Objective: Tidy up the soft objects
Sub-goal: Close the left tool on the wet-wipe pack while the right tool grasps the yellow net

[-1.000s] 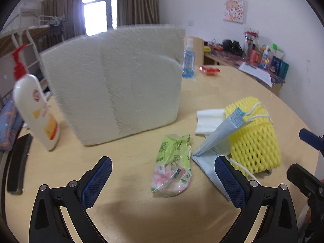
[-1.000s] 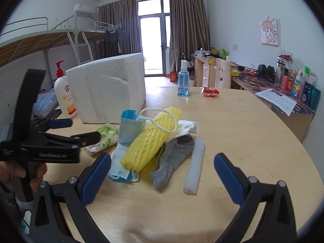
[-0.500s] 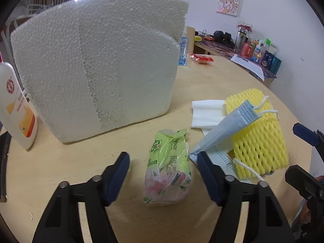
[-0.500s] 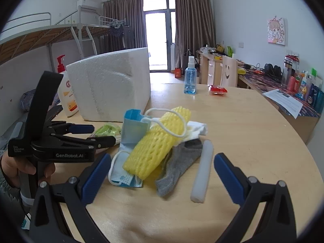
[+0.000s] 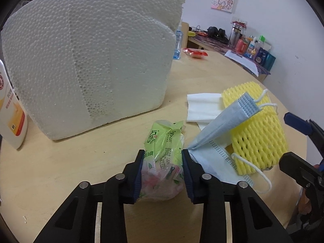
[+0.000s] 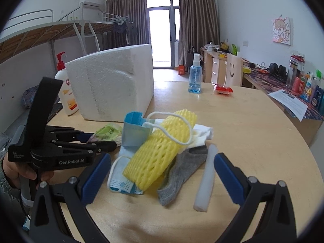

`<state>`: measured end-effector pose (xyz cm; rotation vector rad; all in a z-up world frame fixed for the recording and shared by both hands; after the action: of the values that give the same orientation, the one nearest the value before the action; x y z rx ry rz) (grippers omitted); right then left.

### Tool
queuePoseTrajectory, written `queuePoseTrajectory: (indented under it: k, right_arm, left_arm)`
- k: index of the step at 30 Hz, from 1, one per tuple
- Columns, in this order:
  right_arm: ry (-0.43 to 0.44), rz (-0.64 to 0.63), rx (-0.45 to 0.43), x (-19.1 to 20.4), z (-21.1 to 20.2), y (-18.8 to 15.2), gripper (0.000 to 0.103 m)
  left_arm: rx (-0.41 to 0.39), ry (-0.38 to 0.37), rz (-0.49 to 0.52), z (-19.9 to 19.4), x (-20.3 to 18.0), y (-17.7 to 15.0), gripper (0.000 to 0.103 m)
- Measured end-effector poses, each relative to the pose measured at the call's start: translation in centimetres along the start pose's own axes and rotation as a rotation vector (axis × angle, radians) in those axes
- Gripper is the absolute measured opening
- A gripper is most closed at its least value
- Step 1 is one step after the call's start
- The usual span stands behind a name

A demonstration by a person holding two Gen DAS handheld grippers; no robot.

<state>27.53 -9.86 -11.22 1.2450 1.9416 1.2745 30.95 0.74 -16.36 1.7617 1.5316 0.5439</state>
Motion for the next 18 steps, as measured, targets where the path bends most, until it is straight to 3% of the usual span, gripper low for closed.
queuePoseTrajectory:
  k: [2,4,9,13,15,18]
  right_arm:
    - [0.009,0.017,0.003,-0.1,0.1,0.0,0.099]
    - [0.016,0.027,0.005,-0.1,0.1,0.0,0.085]
    - [0.023,0.031,0.049,0.1,0.6,-0.9,0.072]
    - [0.042,0.057,0.074,0.5,0.8,-1.5,0.052]
    - [0.04,0.057,0.088,0.6,0.9,-1.9,0.048]
    - [0.072,0.086,0.106,0.9,1.1,-2.2,0.031]
  left_arm:
    - [-0.008,-0.009,-0.001,-0.3,0.0,0.0,0.034]
    - [-0.017,-0.016,-0.005,-0.5,-0.1,0.1,0.034]
    - [-0.032,-0.025,-0.016,-0.8,0.0,0.3,0.034]
    - [-0.047,-0.036,-0.006,-1.2,-0.2,0.2,0.034]
    - [-0.053,-0.04,-0.002,-1.5,-0.1,0.1,0.034]
    - [-0.064,-0.036,-0.001,-1.7,0.0,0.1,0.034]
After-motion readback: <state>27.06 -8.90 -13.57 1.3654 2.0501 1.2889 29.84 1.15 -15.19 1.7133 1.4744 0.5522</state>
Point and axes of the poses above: each gripper's, at about its wrist camera, not at the fingertips, and z roughly the way its jaws point, x to its left, y to its top, the point moved 10 cm from there along z, roughly the way its jaws point, and after that the axes turned 8 degrees about -x, right-handed, at the moved point
